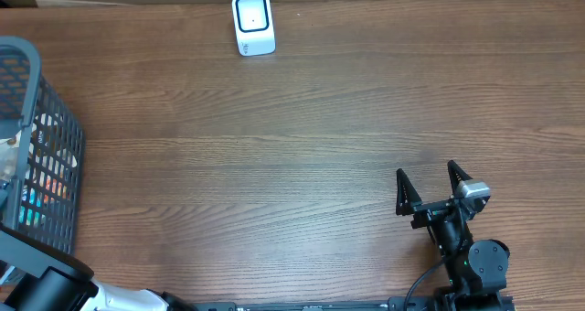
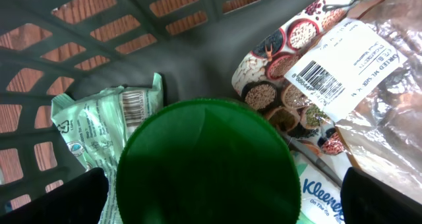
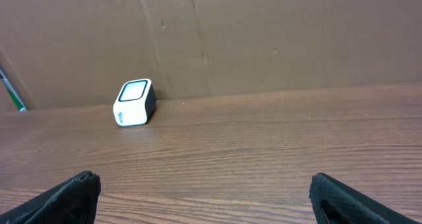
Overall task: Scan the item barcode
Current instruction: 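Grasp the green-capped jar inside the basket with the left gripper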
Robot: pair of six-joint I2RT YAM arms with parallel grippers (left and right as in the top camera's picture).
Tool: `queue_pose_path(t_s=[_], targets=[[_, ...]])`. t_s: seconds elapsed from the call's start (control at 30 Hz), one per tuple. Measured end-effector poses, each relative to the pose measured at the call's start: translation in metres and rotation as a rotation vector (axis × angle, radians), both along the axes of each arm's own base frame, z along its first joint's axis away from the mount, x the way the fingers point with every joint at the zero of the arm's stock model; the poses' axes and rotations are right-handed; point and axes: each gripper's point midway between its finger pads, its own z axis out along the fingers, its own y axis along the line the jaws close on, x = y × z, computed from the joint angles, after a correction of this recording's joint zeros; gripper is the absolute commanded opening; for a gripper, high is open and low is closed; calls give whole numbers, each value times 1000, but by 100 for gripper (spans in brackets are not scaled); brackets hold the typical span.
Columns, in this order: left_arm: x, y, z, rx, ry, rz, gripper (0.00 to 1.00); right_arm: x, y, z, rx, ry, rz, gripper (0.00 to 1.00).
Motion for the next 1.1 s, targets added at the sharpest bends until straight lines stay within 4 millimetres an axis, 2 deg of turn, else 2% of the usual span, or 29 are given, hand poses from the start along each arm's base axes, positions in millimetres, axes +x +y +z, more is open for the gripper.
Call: queue_pose_path(t_s=[0.3,0.5,0.8,1.0,1.1], targets=[[1,2,-10,22,-6,-14,93,0,0,0,1,0,0,100],[3,4,-9,34,-1,-37,90,0,0,0,1,1,0,100],[3,6,-9,40,3,-45,66,0,0,0,0,0,0,100],[2,5,-9,39,5,-44,41,0,0,0,1,1,0,100],[2,6,-8,42,8,-43,32,0,0,0,0,0,0,100]])
